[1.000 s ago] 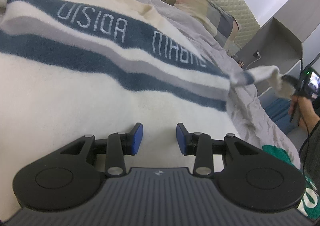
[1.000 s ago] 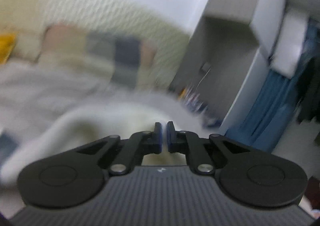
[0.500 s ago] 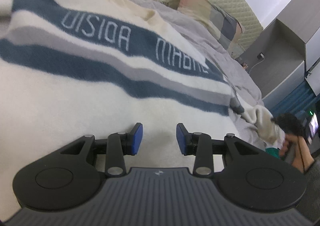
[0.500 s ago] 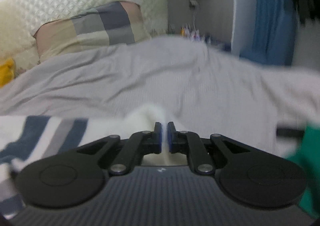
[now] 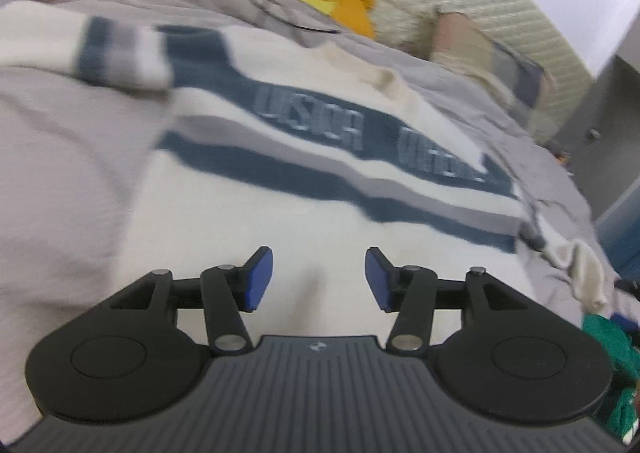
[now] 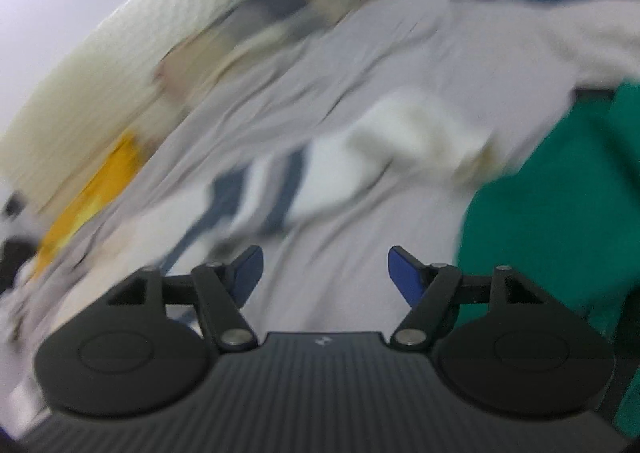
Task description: Fold large clothes
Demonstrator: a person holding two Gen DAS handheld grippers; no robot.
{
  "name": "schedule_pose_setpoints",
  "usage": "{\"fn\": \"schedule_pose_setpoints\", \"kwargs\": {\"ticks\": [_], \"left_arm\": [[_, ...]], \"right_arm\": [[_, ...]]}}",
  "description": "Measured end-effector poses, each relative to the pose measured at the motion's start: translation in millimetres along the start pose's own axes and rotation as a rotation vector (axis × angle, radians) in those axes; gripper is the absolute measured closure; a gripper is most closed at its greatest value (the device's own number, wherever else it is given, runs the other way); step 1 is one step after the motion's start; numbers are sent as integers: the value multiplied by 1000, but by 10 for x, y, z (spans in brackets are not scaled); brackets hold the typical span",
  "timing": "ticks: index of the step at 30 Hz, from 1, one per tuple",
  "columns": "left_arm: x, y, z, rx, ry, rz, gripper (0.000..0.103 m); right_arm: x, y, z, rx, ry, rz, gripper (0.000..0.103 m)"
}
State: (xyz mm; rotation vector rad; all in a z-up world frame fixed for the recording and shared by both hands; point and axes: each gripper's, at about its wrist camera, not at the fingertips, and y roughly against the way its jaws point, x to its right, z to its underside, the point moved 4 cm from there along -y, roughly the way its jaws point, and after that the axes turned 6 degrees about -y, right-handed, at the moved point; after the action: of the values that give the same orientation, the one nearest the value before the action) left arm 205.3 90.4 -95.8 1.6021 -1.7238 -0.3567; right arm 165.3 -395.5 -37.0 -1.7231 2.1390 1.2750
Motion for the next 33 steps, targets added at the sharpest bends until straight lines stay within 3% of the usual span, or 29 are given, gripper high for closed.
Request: {"fn": "schedule_pose_setpoints", "kwargs": {"ticks": [4, 9, 13, 17, 19, 22, 24, 27, 28, 31, 33], "left_arm": [[-248, 321, 103, -5, 44, -105, 44], [-491, 476, 273, -44, 158, -167, 37], [-638, 401, 370, -104, 230, -217, 36], [-708, 295, 482, -177, 313, -166, 34], [-720, 321, 518, -173, 340, -152, 31], [-672, 362, 570, -196, 339, -126, 31], [-614, 414, 598, -207, 343, -110, 31], [-509, 491, 625, -230, 323, -65, 32], [-466, 517, 636, -238, 313, -51, 34], [-323, 591, 656, -263, 250, -24, 59], [-262, 651, 637, -261, 215, -21, 84]], "right_arm": [[-146, -96, 615, -255, -32, -119, 32], [-234, -316, 1162, -453, -20, -113, 32], [-262, -383, 1259, -461, -6, -109, 32], [-304, -373, 1291, -509, -63, -216, 32], [-371, -336, 1306, -492, -38, -233, 35], [-346, -318, 1353, -494, -33, -216, 47], [-315, -333, 1389, -496, -22, -186, 66], [-293, -285, 1354, -489, -25, -189, 81], [-303, -244, 1331, -482, -29, -204, 83], [-355, -79, 1269, -446, -18, -263, 85], [-411, 27, 1256, -412, 23, -274, 85]]}}
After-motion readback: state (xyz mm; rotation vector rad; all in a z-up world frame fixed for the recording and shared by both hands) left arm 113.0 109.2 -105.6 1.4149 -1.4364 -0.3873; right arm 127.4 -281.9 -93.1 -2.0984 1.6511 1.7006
